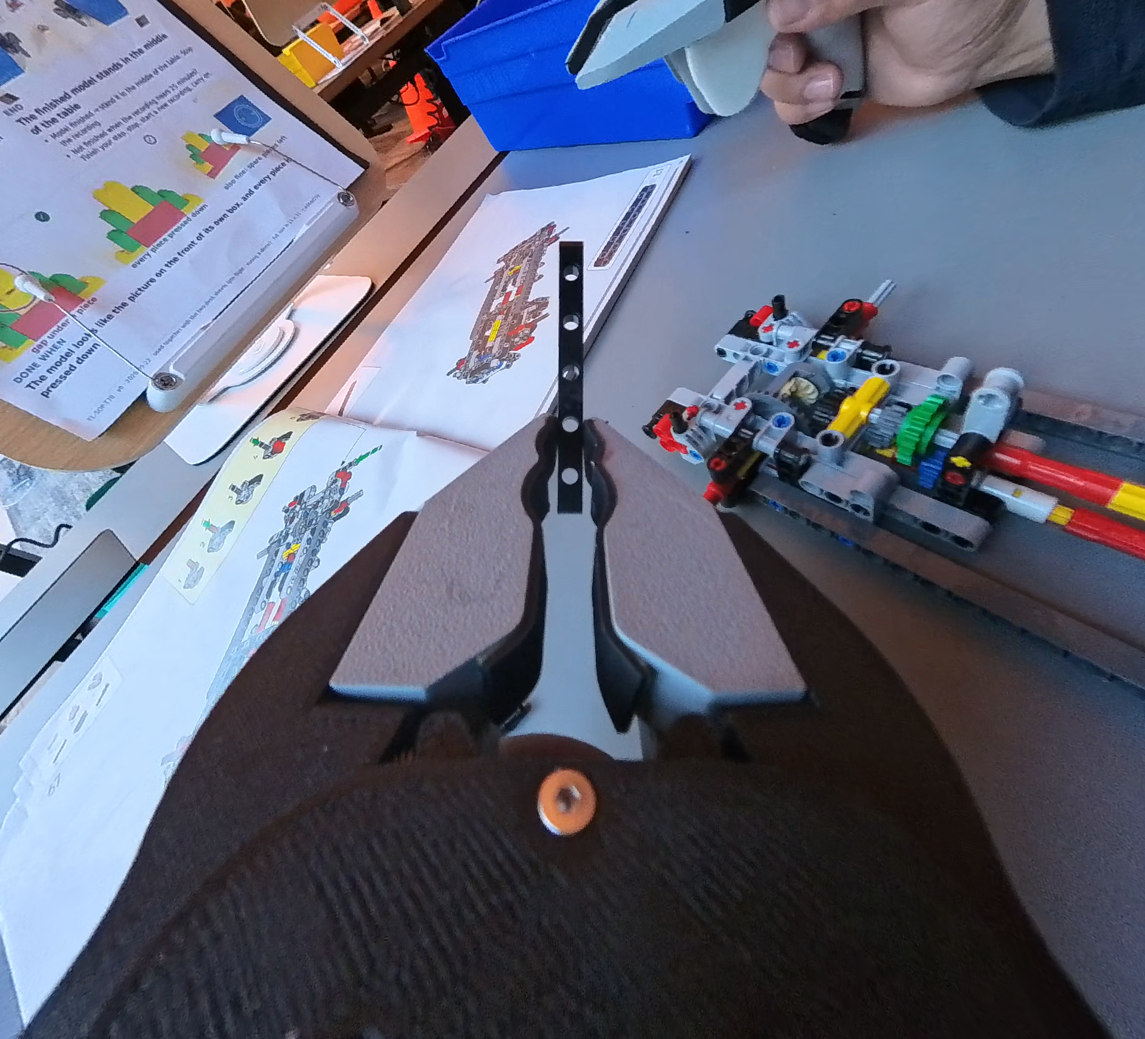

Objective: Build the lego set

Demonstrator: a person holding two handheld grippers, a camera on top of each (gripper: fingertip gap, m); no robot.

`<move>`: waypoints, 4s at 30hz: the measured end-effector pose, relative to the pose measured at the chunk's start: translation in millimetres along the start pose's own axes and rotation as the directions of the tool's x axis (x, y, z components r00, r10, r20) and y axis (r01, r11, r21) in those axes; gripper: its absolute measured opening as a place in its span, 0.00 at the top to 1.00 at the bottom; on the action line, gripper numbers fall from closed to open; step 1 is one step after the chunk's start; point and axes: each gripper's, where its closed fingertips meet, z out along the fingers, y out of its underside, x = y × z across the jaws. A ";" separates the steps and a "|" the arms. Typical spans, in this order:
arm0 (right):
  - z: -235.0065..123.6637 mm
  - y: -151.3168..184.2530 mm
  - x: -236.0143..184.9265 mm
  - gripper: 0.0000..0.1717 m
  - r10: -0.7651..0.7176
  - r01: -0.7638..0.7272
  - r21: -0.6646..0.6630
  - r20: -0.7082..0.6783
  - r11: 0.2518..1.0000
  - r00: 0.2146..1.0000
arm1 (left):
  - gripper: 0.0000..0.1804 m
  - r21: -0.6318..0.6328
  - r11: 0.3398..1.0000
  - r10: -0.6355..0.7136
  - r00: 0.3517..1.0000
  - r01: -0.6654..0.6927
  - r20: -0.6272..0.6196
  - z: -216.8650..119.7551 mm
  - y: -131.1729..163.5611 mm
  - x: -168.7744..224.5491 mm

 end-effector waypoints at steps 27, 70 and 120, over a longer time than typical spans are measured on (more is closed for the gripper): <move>-2.4 18.2 -64.5 0.82 0.037 0.016 -0.137 0.371 0.990 0.928 | 0.97 -0.009 0.999 0.041 0.995 -0.042 -0.092 0.7 1.3 15.7; -13.0 10.2 -125.4 0.93 0.021 0.062 -0.128 0.559 0.990 0.829 | 0.97 -0.487 0.815 -0.580 0.425 0.314 -0.695 9.7 -6.1 40.9; -2.9 41.4 -95.9 0.96 0.399 -0.189 -0.441 0.451 0.877 0.798 | 0.94 -0.357 0.921 -0.349 0.731 0.153 -0.587 34.9 11.6 19.0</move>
